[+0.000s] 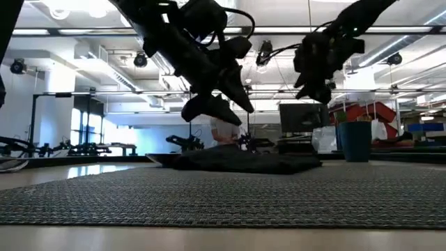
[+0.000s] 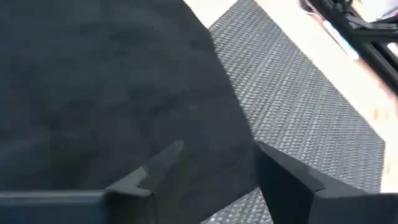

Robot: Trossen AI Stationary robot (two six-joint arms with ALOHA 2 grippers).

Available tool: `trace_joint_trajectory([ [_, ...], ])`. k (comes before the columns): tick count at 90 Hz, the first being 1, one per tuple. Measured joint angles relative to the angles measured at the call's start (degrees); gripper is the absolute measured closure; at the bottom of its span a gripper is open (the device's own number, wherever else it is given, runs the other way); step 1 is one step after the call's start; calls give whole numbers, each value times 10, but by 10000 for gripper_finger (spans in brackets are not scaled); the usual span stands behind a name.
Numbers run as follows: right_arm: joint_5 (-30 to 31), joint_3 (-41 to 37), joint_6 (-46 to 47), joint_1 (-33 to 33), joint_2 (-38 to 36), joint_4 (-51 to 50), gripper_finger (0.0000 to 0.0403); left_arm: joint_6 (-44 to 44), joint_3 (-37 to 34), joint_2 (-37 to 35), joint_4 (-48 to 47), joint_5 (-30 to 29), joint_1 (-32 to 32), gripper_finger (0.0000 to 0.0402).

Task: Set table place
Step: Fold the black napkin

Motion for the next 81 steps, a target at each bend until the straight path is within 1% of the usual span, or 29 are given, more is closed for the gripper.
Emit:
trace_joint_trajectory([
  [14, 6, -96, 48, 6, -27, 75, 303, 9, 0, -5, -56, -61, 10, 258],
  [28, -34, -150, 102, 7, -42, 150, 313, 23, 0, -5, -121, -64, 40, 256],
  [39, -36, -155, 117, 8, -42, 177, 312, 46, -1, -11, -140, -61, 59, 239],
  [49, -36, -155, 131, 8, -41, 187, 305, 57, -1, -17, -145, -41, 83, 223],
  [59, -36, -155, 143, 8, -41, 190, 298, 73, -1, -24, -199, -27, 105, 212],
  [68, -31, -155, 148, 8, -41, 192, 293, 105, -12, -41, -224, -21, 124, 207],
  [81, -25, -155, 166, 12, -33, 210, 288, 132, -34, -68, -210, 23, 162, 210],
])
